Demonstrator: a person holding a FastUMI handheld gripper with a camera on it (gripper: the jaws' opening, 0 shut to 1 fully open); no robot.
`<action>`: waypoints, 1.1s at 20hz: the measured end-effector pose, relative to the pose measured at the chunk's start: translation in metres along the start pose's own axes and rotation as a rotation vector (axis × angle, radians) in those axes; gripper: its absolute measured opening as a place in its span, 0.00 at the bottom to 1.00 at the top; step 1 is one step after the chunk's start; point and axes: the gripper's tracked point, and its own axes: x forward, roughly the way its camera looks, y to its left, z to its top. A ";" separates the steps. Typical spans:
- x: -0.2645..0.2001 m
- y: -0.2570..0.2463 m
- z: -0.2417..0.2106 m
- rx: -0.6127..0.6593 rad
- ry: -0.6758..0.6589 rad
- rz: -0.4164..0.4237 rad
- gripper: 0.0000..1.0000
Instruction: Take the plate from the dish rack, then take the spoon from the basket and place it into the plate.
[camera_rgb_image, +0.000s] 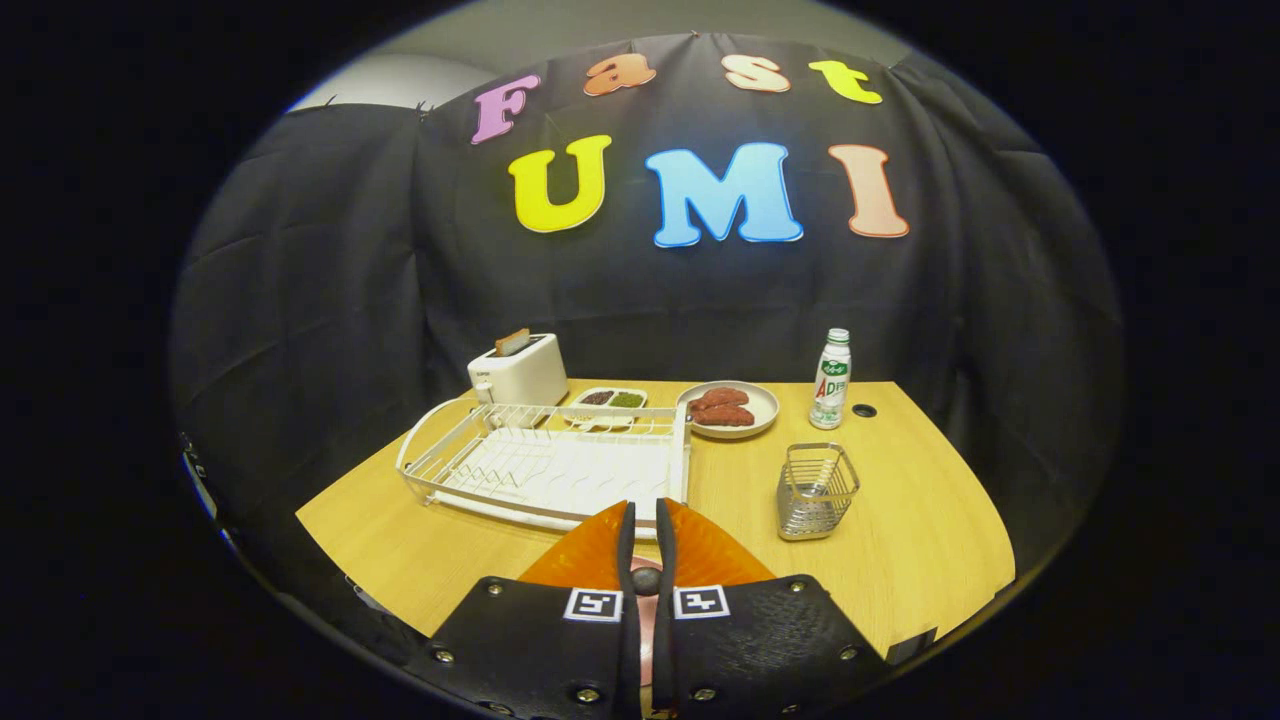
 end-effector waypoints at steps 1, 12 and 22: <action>0.005 0.005 -0.002 -0.013 0.009 0.010 0.04; 0.044 0.071 -0.028 -0.057 0.115 0.164 0.05; 0.056 0.069 -0.028 -0.081 0.152 0.200 0.15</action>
